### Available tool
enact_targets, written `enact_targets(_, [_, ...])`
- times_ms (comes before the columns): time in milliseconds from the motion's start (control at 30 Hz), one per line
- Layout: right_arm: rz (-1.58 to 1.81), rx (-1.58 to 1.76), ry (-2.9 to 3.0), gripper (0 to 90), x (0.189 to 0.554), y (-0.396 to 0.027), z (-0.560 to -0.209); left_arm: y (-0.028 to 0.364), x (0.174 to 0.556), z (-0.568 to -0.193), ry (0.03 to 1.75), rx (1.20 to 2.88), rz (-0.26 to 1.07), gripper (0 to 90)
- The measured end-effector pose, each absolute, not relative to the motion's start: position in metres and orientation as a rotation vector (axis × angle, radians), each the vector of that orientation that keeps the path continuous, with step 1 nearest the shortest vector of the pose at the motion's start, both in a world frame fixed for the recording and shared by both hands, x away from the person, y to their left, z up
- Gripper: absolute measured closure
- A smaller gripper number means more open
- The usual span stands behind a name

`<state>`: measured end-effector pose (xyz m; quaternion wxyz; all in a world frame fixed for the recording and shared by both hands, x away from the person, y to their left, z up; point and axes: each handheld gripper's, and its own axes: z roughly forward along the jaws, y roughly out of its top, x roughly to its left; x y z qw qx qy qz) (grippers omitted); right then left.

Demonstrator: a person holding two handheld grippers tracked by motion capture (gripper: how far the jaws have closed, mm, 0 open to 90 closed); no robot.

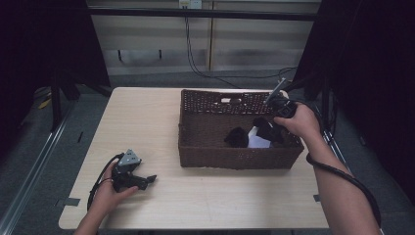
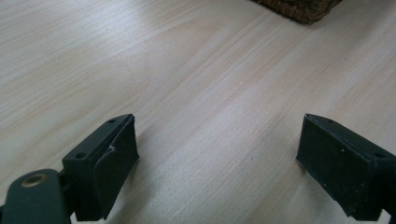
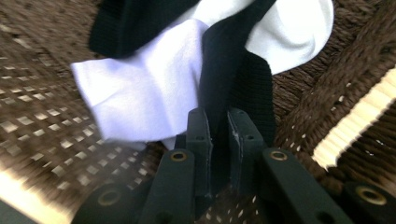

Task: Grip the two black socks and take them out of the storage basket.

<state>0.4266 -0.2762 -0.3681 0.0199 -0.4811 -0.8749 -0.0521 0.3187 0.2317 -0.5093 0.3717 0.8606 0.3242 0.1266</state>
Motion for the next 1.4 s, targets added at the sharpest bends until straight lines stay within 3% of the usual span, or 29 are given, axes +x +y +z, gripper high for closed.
enact_targets(767, [-0.234, -1.389, -2.789, 80.2, 0.412, -0.268, -0.282, 0.232, 0.319, -0.509, 0.832, 2.209, 0.326, 11.4])
enact_targets(1400, [-0.332, -1.190, -2.882, 80.1, 0.356, -0.247, -0.247, 0.232, 0.319, -0.509, 0.832, 2.209, 0.326, 11.4])
